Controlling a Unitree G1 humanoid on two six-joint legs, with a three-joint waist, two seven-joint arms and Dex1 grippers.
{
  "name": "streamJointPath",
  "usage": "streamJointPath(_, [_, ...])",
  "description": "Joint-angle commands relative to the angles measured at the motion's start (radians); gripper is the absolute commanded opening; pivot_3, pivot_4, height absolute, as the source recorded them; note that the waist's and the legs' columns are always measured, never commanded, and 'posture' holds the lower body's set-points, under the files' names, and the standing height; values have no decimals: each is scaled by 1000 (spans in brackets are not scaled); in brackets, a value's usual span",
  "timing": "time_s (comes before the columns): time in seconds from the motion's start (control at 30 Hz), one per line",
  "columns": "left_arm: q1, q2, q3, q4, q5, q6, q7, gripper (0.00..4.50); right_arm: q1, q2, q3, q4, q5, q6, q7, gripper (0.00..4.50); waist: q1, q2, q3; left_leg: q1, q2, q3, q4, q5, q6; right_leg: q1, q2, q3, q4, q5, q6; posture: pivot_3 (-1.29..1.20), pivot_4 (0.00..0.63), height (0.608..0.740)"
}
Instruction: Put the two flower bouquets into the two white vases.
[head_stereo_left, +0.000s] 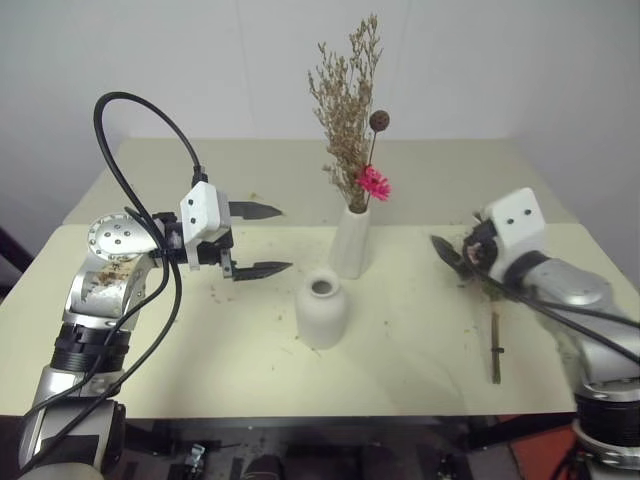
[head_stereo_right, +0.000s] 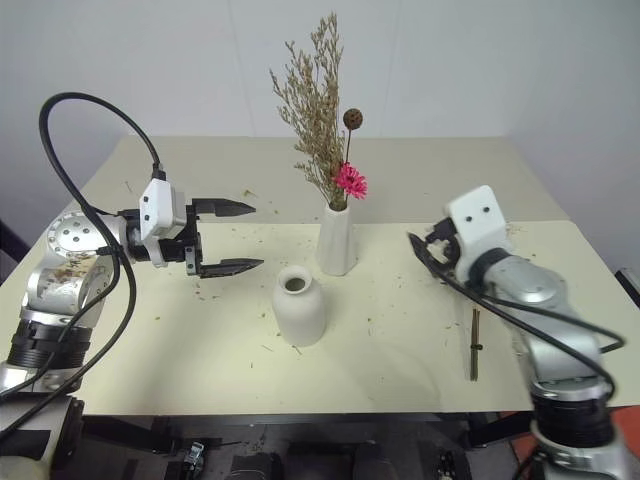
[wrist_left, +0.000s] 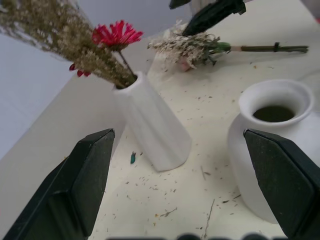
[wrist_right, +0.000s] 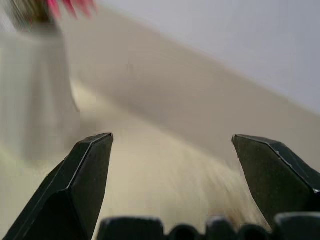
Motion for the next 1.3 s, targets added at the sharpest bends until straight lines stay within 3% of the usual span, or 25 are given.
streamJointPath(0.03, [-38,26,3,-67,-29,12,-29,4500,-6,-60,-57,-60,23,253,-1,4474,-1,0,0,0,0,0,0,0,0,0,0,0,0,-1,0,0,150,740])
streamJointPath(0.27, [-91,12,-25,-123,-45,33,-65,4500,16,-117,-52,-49,40,499,12,4474,4,0,0,-1,0,0,0,0,0,0,0,0,-2,-1,1,0,150,740])
streamJointPath(0.63, [-117,-17,-67,-134,-45,35,-81,4500,-28,-30,-8,185,6,445,-30,4474,3,0,0,-2,0,0,0,0,0,0,0,0,-2,-1,1,0,150,740])
streamJointPath(0.73, [-116,-19,-73,-140,-41,35,-79,4500,-51,-12,6,264,-1,410,-34,3880,3,0,0,-2,0,0,0,0,0,0,0,0,-3,-1,1,0,150,740])
streamJointPath(1.07, [-90,2,-53,-167,-40,50,-47,4500,-95,4,33,302,-15,403,-46,367,2,0,0,-2,0,0,0,0,0,0,0,0,-3,-1,1,0,150,740])
streamJointPath(1.23, [-86,3,-52,-164,-37,48,-30,4500,-119,45,-2,297,-63,377,-129,212,2,0,0,-2,0,0,0,0,0,0,0,0,-3,-1,1,0,150,740])
streamJointPath(1.3, [-87,4,-50,-154,-34,45,-25,4500,-138,108,-55,315,-161,232,-293,212,-1,0,0,-2,0,0,0,0,0,0,0,0,-3,-1,1,0,150,740])
